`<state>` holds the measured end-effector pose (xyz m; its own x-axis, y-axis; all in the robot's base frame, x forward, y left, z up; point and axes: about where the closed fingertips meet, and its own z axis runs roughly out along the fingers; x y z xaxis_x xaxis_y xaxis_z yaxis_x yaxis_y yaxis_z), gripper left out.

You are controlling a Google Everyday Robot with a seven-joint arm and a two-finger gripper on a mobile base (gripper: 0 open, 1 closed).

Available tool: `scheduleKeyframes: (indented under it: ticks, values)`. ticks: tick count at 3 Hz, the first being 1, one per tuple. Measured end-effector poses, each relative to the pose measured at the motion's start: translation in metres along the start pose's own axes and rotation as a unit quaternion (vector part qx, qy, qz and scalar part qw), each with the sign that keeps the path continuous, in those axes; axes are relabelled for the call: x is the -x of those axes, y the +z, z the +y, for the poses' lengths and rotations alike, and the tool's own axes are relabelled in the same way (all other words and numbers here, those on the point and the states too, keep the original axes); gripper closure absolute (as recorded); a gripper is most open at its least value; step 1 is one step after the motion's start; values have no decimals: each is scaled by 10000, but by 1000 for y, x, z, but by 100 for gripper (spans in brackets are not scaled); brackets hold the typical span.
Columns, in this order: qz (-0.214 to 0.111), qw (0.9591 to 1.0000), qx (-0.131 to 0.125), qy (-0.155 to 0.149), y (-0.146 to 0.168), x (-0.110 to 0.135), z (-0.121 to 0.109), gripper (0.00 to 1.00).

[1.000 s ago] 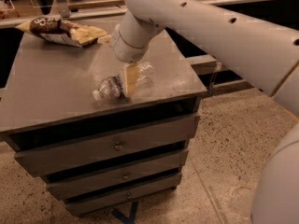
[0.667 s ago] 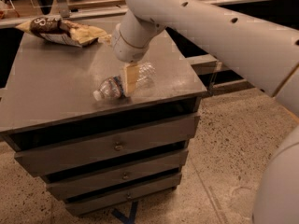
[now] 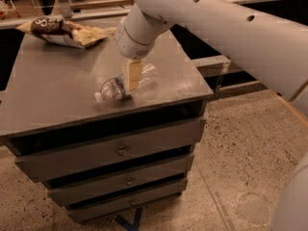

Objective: Knock water bottle over

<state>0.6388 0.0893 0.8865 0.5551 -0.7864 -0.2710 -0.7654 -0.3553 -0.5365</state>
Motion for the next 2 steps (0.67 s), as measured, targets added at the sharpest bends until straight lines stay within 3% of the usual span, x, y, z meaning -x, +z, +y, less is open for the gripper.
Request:
scheduleKeyframes:
  ticks: [2]
  values:
    - [82,9999,-106,98,-29,-7,-2,0]
